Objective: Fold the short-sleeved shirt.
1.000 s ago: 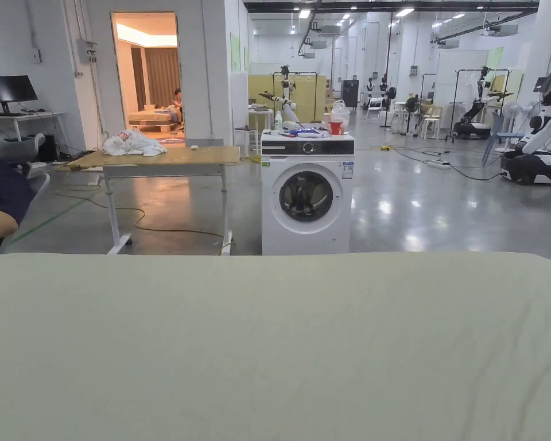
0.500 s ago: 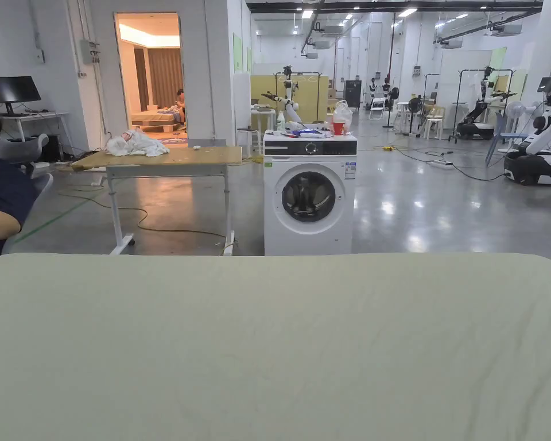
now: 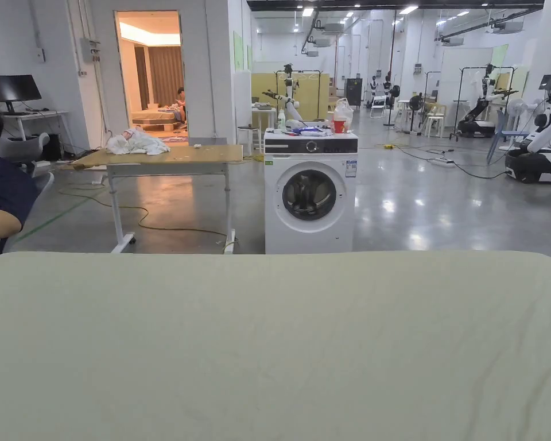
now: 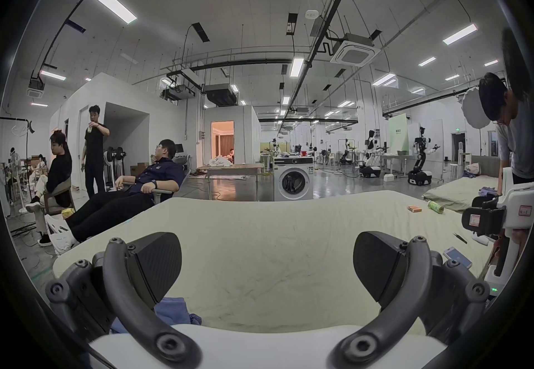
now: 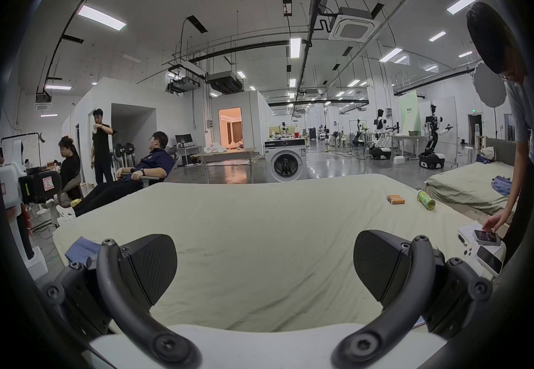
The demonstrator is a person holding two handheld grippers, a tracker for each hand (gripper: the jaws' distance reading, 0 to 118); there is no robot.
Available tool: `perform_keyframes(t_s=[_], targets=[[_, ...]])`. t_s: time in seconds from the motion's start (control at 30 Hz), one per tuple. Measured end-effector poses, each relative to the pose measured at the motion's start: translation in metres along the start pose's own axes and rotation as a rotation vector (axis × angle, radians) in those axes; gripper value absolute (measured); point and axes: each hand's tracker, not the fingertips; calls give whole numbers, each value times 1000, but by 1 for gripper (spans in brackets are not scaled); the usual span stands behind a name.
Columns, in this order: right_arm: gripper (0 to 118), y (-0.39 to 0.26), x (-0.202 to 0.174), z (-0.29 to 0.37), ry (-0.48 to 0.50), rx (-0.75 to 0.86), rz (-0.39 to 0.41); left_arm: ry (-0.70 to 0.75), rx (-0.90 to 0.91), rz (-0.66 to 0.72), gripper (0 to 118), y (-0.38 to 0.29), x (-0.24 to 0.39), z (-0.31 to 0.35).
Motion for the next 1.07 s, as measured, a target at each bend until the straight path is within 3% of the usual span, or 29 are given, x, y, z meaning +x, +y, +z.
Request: perform_keyframes(t_s=[0.1, 0.2, 0.37, 0.53, 0.93, 1.0, 1.07], targets=[[118, 6, -1, -3, -19, -31, -23, 3, 6, 9, 118, 1, 0, 0], [118, 15, -3, -2, -92, -72, -152, 3, 3, 26, 118, 4, 0, -1], [118, 26, -11, -15, -163, -267, -154, 6, 3, 50, 118, 5, -1, -2], [118, 21, -16, -15, -215, -273, -234, 3, -5, 48, 118, 4, -2, -1], [118, 32, -17, -12, -227, -222, -163, -7, -16, 53, 118, 4, -1, 0], [118, 31, -16, -11, -281, -188, -255, -9, -19, 53, 118, 4, 0, 0], [118, 30, -11, -12, -295, -182, -294, -9, -20, 53, 118, 3, 0, 0]])
